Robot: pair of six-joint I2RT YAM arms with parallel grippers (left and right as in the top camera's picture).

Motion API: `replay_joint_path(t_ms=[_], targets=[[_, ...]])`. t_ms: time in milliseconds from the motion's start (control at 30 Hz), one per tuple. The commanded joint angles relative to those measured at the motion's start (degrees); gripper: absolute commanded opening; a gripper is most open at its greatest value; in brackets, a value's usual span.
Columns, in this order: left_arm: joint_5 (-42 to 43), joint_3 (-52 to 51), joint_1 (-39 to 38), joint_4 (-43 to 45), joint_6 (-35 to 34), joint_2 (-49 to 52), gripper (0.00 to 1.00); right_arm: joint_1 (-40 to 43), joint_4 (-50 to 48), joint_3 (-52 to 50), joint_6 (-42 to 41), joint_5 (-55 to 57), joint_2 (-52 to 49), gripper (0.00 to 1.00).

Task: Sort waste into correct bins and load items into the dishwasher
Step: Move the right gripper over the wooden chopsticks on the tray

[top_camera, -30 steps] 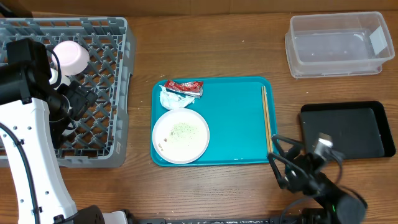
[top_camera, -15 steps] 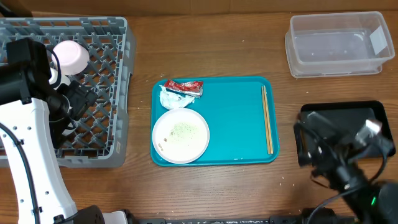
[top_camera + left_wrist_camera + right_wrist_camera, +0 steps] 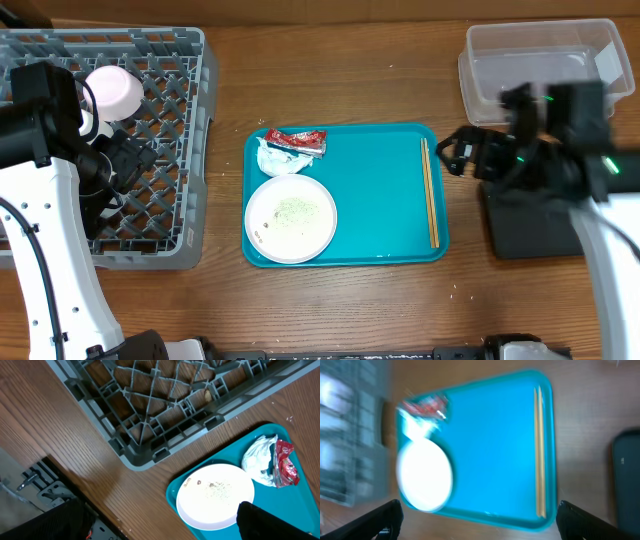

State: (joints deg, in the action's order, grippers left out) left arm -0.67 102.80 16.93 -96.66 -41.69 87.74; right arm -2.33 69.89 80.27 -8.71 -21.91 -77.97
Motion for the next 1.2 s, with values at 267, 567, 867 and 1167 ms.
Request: replay_joint_path(t_ms=[267, 567, 867, 1167], targets=[[0.09, 1.07, 0.20, -0.13, -0.72, -0.11, 1.00, -7.21, -0.15, 1.46, 3.19, 7.67, -18.18, 1.00], [0.09, 1.07, 0.20, -0.13, -0.74, -0.11, 1.00, -8.57, -2.47, 0.79, 2.91, 15.96, -25.20, 0.33], [0.09, 1.07, 0.20, -0.13, -0.74, -0.11, 1.00, -9.29, -8.44, -3.43, -0.68, 20.98, -26.01, 0.35], [0.09, 1.07, 0.20, -0.13, -0.74, -0.11, 1.00, -9.31, -14.91, -10.29, -0.68, 19.39, -26.05, 0.36]])
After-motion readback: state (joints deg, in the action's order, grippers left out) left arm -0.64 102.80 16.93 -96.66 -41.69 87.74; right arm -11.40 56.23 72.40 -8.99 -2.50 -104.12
